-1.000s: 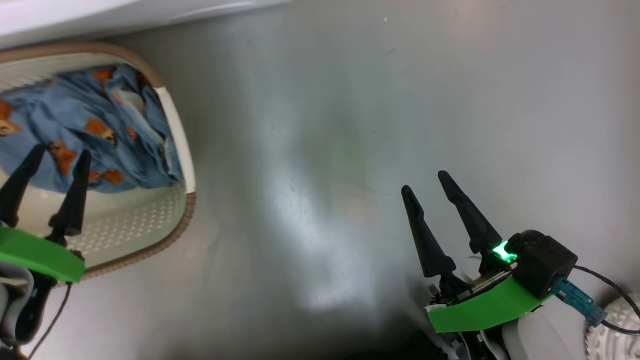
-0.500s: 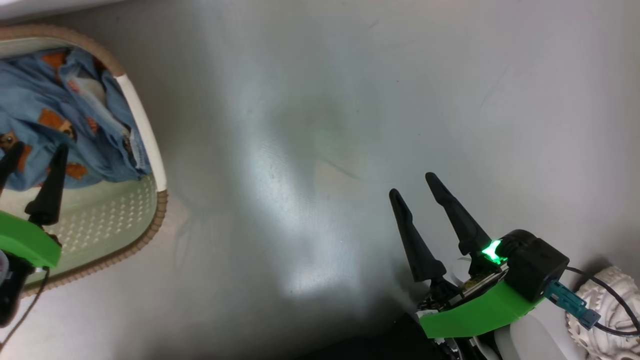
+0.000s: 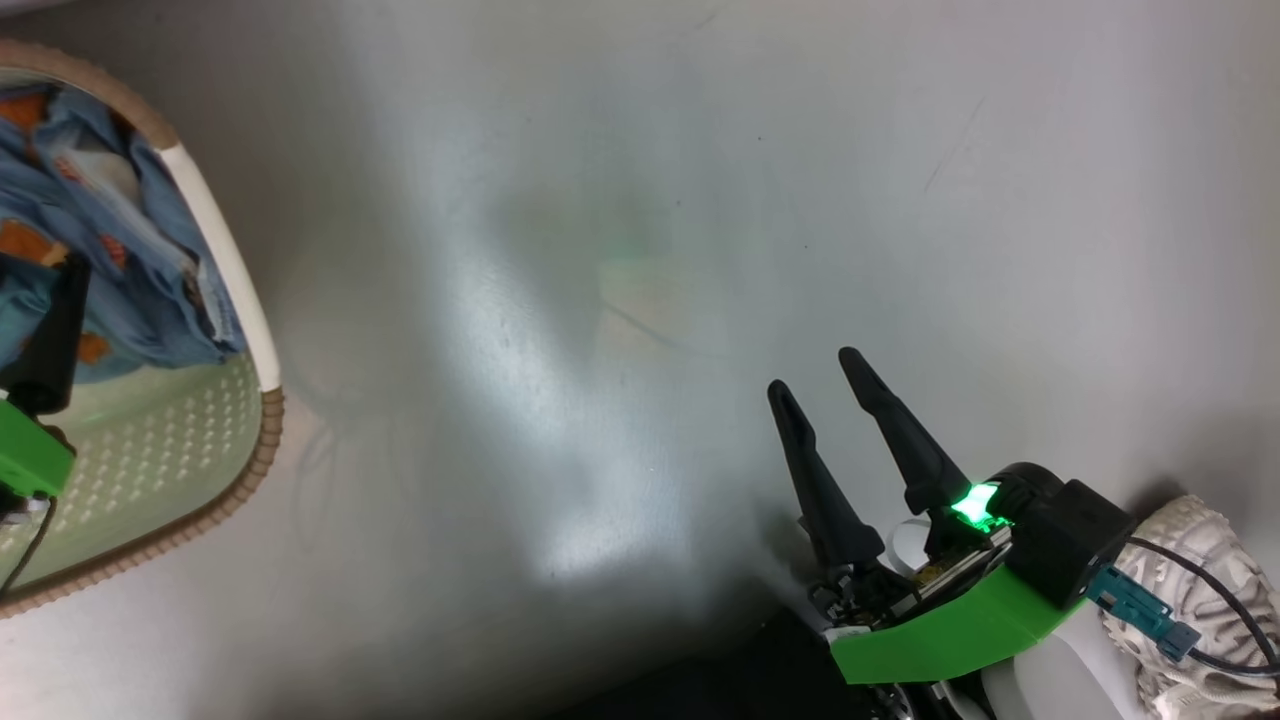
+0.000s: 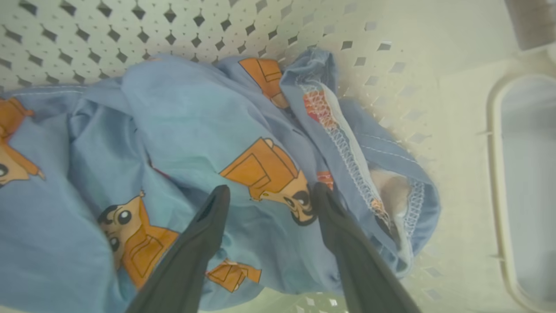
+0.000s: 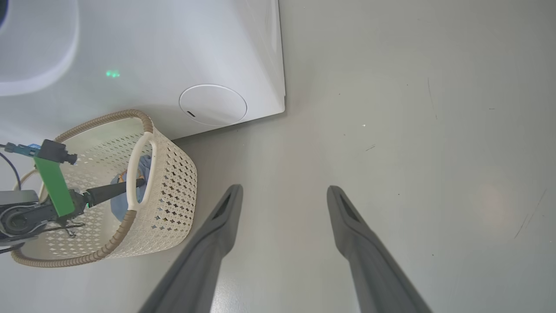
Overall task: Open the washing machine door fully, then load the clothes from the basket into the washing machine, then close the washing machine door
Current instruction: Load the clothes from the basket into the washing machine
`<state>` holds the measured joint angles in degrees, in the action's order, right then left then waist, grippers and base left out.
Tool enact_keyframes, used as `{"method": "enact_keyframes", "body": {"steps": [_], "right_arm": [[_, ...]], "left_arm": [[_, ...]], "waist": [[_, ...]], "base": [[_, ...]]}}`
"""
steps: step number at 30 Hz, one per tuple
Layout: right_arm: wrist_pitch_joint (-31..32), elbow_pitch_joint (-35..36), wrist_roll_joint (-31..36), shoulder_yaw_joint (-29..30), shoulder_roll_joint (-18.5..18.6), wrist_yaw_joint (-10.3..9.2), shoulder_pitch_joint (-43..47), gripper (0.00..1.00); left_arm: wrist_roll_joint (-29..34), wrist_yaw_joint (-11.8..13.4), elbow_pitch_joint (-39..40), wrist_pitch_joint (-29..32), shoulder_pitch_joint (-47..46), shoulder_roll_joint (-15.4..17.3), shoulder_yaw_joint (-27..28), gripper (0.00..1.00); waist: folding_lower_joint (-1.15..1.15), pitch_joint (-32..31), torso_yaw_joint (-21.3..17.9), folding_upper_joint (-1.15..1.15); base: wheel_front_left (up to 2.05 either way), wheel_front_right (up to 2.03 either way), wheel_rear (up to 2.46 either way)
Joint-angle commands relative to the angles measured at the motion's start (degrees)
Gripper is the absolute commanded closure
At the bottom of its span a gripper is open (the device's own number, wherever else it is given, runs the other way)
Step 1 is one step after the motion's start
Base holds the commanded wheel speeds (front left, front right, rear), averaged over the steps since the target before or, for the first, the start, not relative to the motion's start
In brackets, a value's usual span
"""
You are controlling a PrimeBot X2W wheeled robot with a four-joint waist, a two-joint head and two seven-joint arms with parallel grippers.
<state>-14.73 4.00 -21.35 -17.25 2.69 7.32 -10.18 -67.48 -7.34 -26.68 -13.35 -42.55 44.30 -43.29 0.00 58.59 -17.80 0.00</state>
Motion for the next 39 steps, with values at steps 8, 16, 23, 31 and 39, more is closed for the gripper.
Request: {"method": "enact_keyframes", "body": {"steps": [8,16,23,31,39], "right_arm": [[-0.3,1.6,-0.9,-1.3,0.2,0.17,4.4,0.0],[-0.3,1.5,-1.3,-1.3,0.2,0.17,5.4,0.0],[-0.3,1.7,-1.3,-1.3,0.2,0.17,6.4,0.0],[-0.3,1.6,-1.2,-1.0,0.2,0.17,6.3,0.0],[-0.3,1.7,-0.9,-0.2,0.2,0.17,3.8,0.0]], "left_arm": [[-6.0,-0.1,-0.3,0.6,-2.3,3.1,-1.0,0.0],[-7.7,-0.1,-1.9,1.8,-5.2,3.2,-4.2,0.0],[-7.7,-0.1,-3.6,3.0,-7.6,1.8,-7.3,0.0],[-8.2,-0.1,-6.9,2.9,-8.8,0.9,-9.1,1.0],[-9.0,-0.1,-8.6,-0.2,-8.2,1.9,-8.9,1.0]], "waist": [[0.0,0.7,-0.5,0.0],[0.0,0.5,-1.0,0.0],[0.0,0.3,-1.3,0.0],[0.0,-0.2,-1.3,0.0],[0.0,-1.0,-0.6,0.0]], "base": [[0.0,0.0,0.0],[0.0,0.0,0.0],[0.0,0.0,0.0],[0.0,0.0,0.0],[0.0,0.0,0.0]]}}
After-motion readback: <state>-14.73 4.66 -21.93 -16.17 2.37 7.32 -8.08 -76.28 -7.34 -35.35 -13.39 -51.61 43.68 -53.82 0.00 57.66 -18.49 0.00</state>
